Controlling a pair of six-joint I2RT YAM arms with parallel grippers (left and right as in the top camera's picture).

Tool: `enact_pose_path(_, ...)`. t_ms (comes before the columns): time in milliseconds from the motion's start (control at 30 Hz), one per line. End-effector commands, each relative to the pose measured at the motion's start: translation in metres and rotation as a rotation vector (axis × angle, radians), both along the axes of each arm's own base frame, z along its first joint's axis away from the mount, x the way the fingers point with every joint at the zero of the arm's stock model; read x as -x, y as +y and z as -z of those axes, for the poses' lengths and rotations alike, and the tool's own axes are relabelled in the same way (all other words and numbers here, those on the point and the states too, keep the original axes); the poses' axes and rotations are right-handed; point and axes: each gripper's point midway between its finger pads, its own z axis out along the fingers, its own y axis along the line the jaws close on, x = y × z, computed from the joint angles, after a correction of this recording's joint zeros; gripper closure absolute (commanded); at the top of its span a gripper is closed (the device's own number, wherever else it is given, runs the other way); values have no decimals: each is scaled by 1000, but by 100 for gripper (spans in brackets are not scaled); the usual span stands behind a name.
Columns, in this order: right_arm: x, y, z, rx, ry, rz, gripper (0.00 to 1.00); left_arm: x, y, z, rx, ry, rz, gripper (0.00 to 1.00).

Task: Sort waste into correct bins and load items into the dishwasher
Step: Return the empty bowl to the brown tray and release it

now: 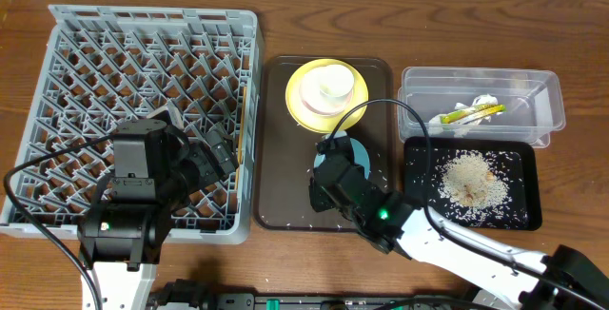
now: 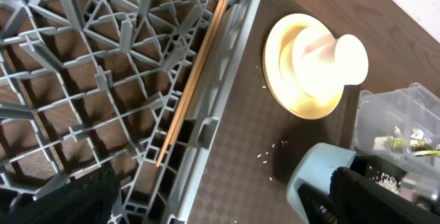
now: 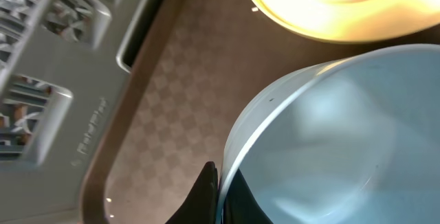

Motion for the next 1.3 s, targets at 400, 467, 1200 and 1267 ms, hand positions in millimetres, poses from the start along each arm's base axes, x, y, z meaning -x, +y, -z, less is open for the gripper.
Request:
enact_pose_path(400,-1,0,7,37,-8,-8,69,-2,2,-5,0,-13,-12,1)
enact_pose_path(467,-1,0,7,36,-9,-8,66,-2,2,-5,0,-13,-12,1)
enact_pose_path(1200,-42,-228,-130,23,49,577,25,-2,2,-5,0,-13,-12,1)
enact_pose_path(1267,-31,-262,-130,35,75,685,19,-2,2,-5,0,-13,-12,1)
